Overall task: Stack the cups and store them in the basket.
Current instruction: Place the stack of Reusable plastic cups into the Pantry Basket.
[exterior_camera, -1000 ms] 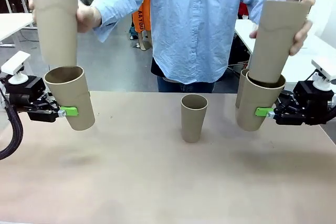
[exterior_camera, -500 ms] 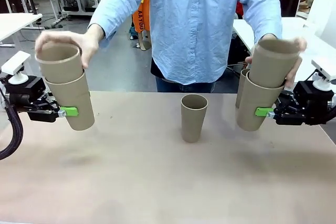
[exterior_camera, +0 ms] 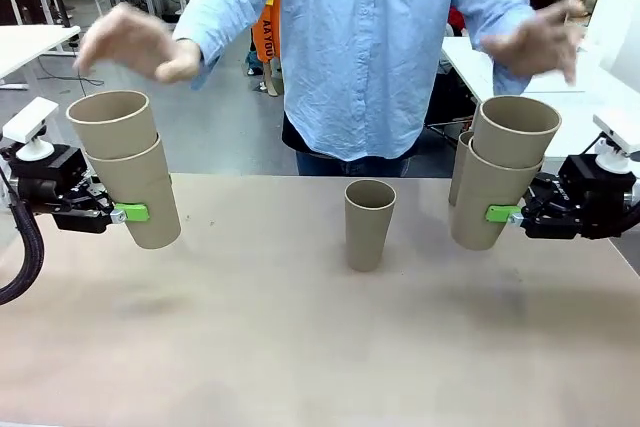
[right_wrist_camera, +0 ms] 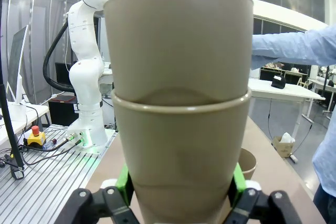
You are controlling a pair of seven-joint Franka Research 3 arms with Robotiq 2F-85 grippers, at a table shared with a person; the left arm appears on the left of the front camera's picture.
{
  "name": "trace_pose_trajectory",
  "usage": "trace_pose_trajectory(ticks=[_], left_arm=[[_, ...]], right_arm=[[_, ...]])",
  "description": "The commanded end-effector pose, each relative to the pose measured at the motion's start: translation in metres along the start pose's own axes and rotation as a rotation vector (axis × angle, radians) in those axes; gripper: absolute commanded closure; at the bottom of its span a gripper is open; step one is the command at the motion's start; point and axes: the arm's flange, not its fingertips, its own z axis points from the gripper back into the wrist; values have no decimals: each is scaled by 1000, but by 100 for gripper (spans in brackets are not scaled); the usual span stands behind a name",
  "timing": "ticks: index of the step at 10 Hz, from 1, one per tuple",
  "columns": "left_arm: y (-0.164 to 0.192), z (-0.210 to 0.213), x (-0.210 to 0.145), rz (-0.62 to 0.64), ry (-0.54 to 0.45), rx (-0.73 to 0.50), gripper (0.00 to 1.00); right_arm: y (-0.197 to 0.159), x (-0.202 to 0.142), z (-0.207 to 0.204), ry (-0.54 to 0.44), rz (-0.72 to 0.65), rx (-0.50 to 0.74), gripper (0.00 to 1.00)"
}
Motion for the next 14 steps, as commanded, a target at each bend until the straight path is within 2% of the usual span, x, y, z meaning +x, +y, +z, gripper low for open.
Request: trace_pose_trajectory(ticks=[1,14], left_arm=[[0,0,2,-4,-1,-1,15],[0,0,2,-4,-1,-1,15]], right_arm=[[0,3,0,-1,9,-3,15],[0,3,0,-1,9,-3,15]])
